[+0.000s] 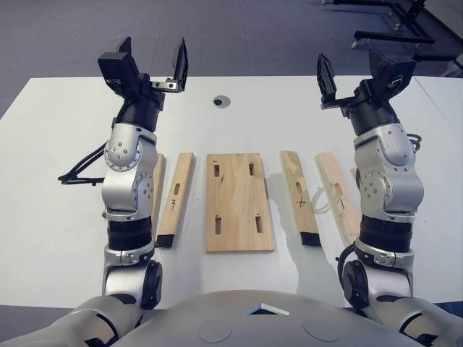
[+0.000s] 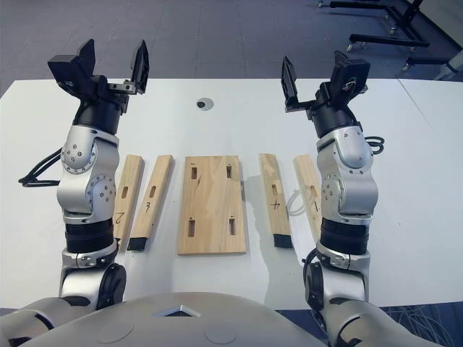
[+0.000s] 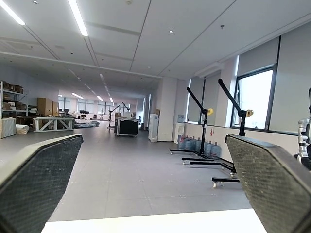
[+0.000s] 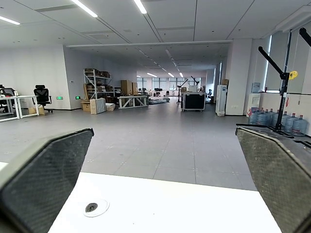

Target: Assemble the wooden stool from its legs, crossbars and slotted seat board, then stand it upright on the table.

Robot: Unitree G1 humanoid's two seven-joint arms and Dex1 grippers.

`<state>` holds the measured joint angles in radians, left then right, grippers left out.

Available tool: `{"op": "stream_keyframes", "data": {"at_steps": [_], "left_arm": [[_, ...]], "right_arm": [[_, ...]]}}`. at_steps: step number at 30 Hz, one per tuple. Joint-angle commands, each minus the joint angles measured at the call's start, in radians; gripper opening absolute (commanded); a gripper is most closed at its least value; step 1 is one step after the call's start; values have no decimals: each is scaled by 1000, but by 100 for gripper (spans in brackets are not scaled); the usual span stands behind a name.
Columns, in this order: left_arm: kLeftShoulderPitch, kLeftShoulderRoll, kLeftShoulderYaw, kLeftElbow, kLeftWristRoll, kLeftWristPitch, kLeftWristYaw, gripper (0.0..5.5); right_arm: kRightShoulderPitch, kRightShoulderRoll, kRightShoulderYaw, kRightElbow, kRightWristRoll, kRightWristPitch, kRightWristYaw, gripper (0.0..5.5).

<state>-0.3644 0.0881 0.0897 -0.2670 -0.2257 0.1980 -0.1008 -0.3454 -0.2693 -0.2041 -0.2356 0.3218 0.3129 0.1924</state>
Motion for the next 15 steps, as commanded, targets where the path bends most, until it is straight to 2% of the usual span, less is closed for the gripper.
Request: {"op": "stream_keyframes", "data": {"at_steps": [1, 11, 15], "left_arm": [[-16, 14, -15, 20, 29, -17, -7, 539], [-5, 15, -20, 43, 51, -58, -21, 539], [17, 18, -16, 11, 56, -24, -3, 539]], "right_arm": [[-3, 4, -3, 11, -6, -14, -3, 540], [-1, -4, 5, 16, -23, -9, -11, 540], [107, -77, -19, -59, -30, 162, -14, 540]]}}
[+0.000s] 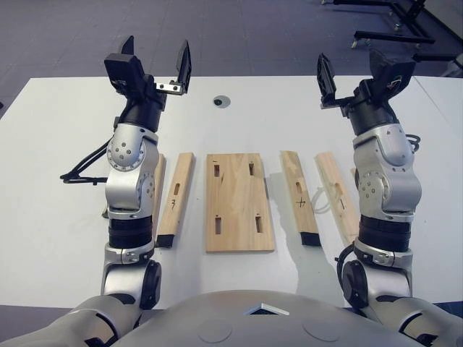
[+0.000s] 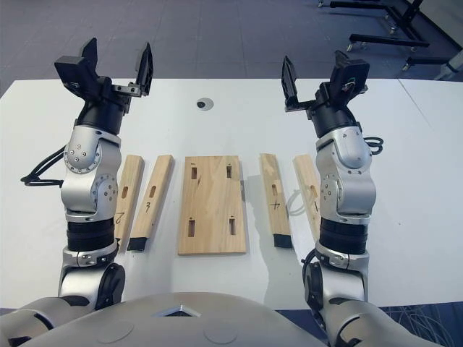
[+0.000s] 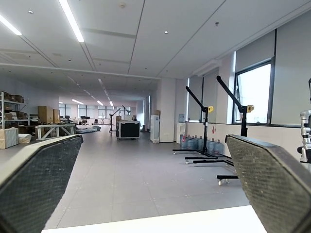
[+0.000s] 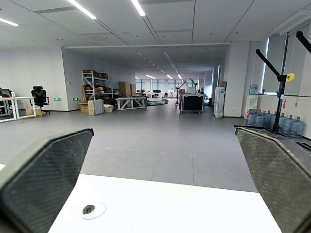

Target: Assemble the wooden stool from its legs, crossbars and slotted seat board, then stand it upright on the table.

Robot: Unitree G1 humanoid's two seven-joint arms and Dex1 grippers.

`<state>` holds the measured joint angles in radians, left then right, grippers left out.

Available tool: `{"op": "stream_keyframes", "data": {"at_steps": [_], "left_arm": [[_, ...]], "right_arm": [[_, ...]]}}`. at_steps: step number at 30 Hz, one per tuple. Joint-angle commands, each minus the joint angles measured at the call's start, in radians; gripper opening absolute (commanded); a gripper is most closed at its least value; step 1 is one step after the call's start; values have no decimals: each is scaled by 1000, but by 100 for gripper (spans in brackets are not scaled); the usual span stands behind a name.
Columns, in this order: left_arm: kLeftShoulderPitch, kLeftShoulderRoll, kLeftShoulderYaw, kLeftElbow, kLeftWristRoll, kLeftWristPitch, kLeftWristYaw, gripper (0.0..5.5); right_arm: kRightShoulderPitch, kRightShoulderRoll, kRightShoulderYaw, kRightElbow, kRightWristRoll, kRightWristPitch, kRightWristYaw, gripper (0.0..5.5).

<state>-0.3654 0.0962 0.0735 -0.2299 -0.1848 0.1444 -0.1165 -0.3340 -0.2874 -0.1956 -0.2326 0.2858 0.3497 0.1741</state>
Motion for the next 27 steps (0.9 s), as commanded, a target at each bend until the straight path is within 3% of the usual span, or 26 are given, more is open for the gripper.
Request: {"op": "stream_keyframes", "data": {"at_steps": [1, 10, 27], "left_arm": [[30, 9, 3, -40, 17, 37, 20, 539], [139, -33, -17, -133, 61, 34, 89, 539], [203, -61, -43, -217, 49, 39, 93, 539]], "right_arm": [[124, -76, -41, -83, 15, 157, 15, 540], [323, -279, -114, -50, 8, 304, 174, 540], [557, -282, -186, 86, -3, 210, 272, 540]]}}
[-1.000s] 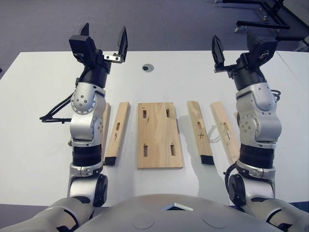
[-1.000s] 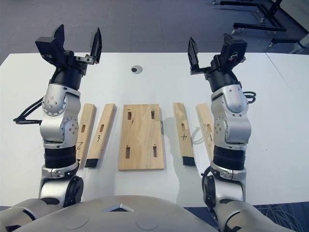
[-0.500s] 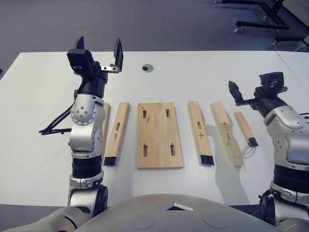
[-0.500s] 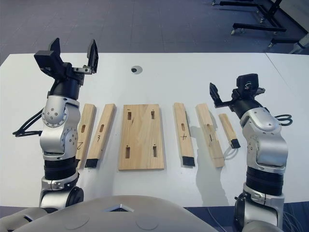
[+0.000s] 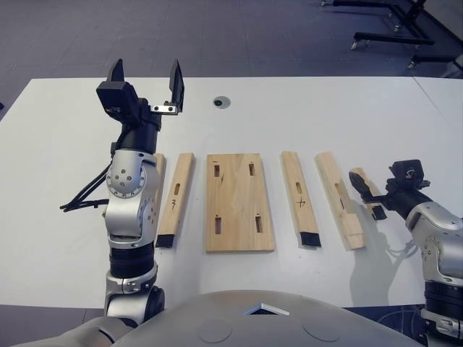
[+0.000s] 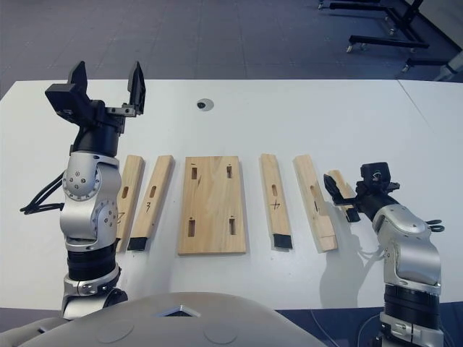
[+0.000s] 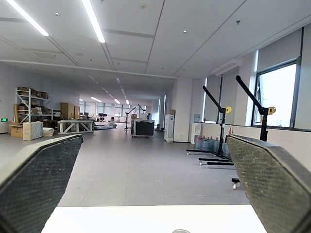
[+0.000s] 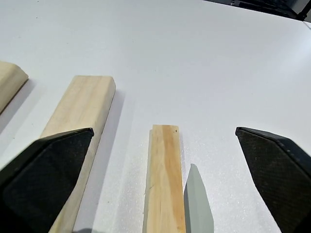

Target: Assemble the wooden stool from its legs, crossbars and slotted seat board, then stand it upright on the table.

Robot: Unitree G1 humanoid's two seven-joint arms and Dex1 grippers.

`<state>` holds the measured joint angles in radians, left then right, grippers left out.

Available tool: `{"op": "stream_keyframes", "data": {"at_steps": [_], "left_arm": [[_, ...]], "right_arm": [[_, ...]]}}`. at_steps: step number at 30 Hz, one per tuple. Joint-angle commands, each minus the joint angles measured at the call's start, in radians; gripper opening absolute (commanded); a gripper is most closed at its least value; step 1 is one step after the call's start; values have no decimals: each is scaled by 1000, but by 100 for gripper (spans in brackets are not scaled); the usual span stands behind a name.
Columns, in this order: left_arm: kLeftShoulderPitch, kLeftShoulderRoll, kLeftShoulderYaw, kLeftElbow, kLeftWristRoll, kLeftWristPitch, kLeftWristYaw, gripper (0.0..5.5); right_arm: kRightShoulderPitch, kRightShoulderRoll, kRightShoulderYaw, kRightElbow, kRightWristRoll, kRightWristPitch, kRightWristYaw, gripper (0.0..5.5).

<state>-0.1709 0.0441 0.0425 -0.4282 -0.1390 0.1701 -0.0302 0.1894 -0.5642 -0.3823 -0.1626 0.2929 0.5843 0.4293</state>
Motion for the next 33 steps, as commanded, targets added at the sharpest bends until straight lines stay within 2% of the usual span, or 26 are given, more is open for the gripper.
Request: {"op": "stream_keyframes", "data": {"at_steps": [1, 8, 17, 20, 33], "left_arm": [[10, -11, -15, -22, 4, 15, 7, 539], [19, -20, -33, -38, 4, 21, 4, 539], [15, -20, -34, -46, 6, 32, 9, 539], [20, -22, -35, -50, 7, 34, 11, 540], [2, -21, -23, -44, -8, 53, 8, 540]], "right_arm": [[40, -6, 1, 24, -12, -32, 22, 540], [83, -6, -18, 91, -16, -81, 46, 540], [213, 7, -26, 42, 33, -48, 105, 540], [227, 27, -50, 36, 71, -15, 93, 485], [246, 24, -16, 167, 51, -99, 129, 274]]}}
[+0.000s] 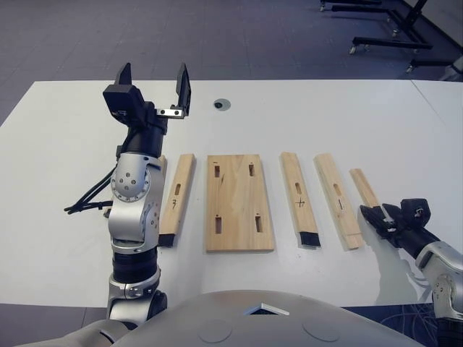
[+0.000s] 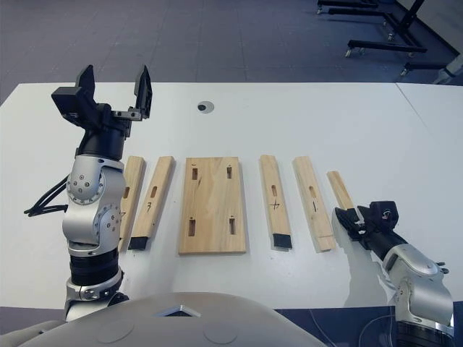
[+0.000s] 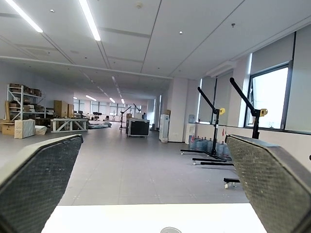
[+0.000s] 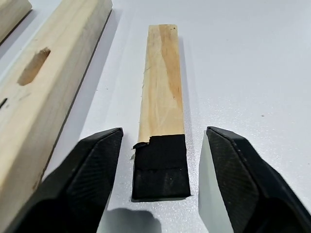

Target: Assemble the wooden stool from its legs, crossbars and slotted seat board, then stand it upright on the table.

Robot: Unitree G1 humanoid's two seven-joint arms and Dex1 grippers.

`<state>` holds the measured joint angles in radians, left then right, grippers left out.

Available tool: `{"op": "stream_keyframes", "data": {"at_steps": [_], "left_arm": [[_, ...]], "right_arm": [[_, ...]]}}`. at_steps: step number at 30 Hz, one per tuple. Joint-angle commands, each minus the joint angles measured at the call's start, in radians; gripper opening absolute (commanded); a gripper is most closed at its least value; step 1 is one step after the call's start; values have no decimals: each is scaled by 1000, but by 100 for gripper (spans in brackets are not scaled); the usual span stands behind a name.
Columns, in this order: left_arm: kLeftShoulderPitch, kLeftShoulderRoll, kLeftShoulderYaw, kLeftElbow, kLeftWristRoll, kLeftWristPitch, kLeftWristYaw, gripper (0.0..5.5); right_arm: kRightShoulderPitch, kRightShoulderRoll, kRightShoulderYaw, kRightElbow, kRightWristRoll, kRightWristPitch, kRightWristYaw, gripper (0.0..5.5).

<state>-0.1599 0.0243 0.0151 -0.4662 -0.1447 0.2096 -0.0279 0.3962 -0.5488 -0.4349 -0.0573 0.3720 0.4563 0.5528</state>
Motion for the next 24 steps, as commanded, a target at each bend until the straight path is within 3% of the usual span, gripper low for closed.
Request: {"op": "stream_keyframes", "data": {"at_steps": [1, 9, 20, 24], "left_arm": [[-8, -1, 8, -8, -5, 16, 6, 540], [-13, 0, 10, 1, -3, 12, 4, 540], [-46, 24, 13, 81, 6, -29, -26, 540], [-82, 33, 40, 116, -64, 13, -64, 540]], "right_arm": [[44, 3, 43, 68, -31, 25, 13, 261], [64, -7, 64, 106, -42, -11, 38, 132], [-79, 53, 26, 99, 19, -113, -27, 131], [-205, 79, 87, -40, 15, -128, -73, 131]]}}
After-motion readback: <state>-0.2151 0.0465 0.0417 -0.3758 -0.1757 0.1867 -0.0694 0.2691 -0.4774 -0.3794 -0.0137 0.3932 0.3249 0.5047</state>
